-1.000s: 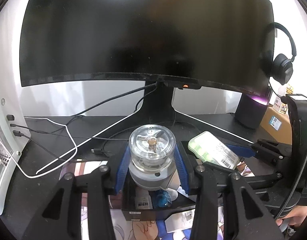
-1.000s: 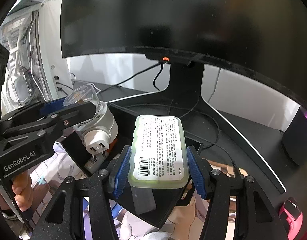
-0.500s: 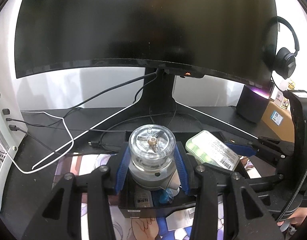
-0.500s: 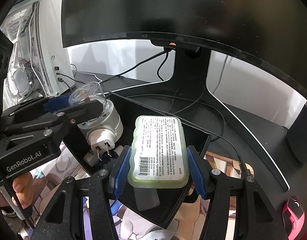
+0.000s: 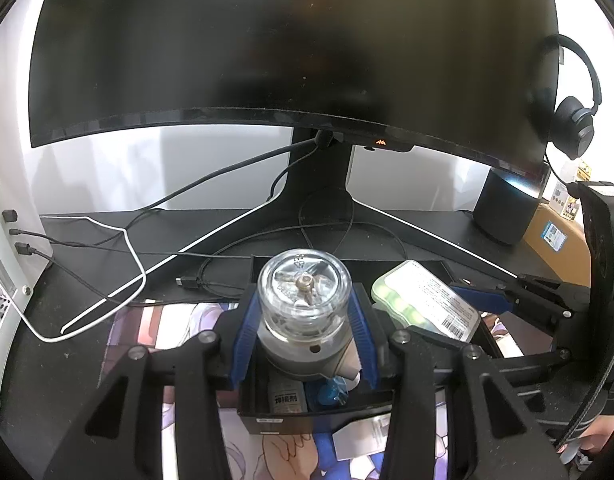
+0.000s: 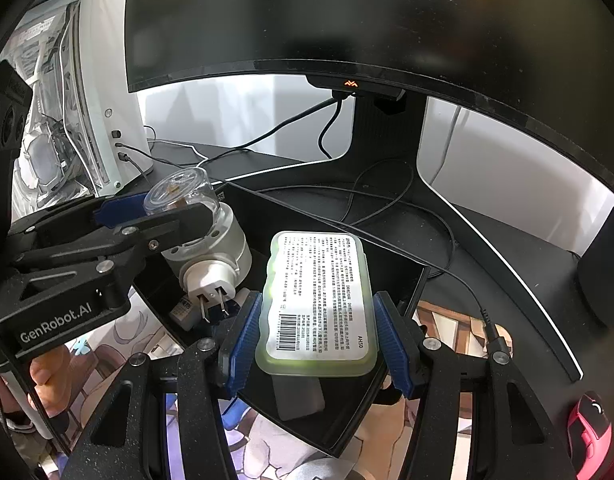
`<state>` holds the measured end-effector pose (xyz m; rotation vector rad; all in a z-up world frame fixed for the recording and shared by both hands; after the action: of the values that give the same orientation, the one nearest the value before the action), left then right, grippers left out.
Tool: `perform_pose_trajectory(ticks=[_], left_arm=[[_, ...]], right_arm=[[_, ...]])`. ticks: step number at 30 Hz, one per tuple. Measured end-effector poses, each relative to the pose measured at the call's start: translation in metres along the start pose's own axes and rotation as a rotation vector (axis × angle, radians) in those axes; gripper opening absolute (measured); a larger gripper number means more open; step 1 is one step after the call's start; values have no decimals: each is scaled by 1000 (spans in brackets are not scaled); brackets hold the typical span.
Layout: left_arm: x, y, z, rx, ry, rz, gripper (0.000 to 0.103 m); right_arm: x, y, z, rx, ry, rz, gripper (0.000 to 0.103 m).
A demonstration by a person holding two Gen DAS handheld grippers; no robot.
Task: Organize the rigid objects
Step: 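Lower the plug adapter into the black box with the left tool while the right tool drops the container in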
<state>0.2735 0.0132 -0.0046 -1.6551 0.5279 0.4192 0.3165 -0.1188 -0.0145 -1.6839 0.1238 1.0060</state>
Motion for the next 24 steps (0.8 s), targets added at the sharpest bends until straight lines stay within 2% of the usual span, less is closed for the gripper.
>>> perform_pose_trajectory(ticks=[24], left_arm=[[1,1,5,-14,8,6,44]], right_arm=[[-1,0,-2,13,-7,-4,56]])
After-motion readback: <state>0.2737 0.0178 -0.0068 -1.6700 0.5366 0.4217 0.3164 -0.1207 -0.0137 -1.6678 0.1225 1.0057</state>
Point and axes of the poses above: each gripper's, at about its wrist camera, not at the fingertips, and x roughly the way its jaws point, z to its left, y to its underside, the point moved 5 cm from there along x, roughly the way its jaws point, and after that the axes turned 1 degree about z, right-handed, at the moved point
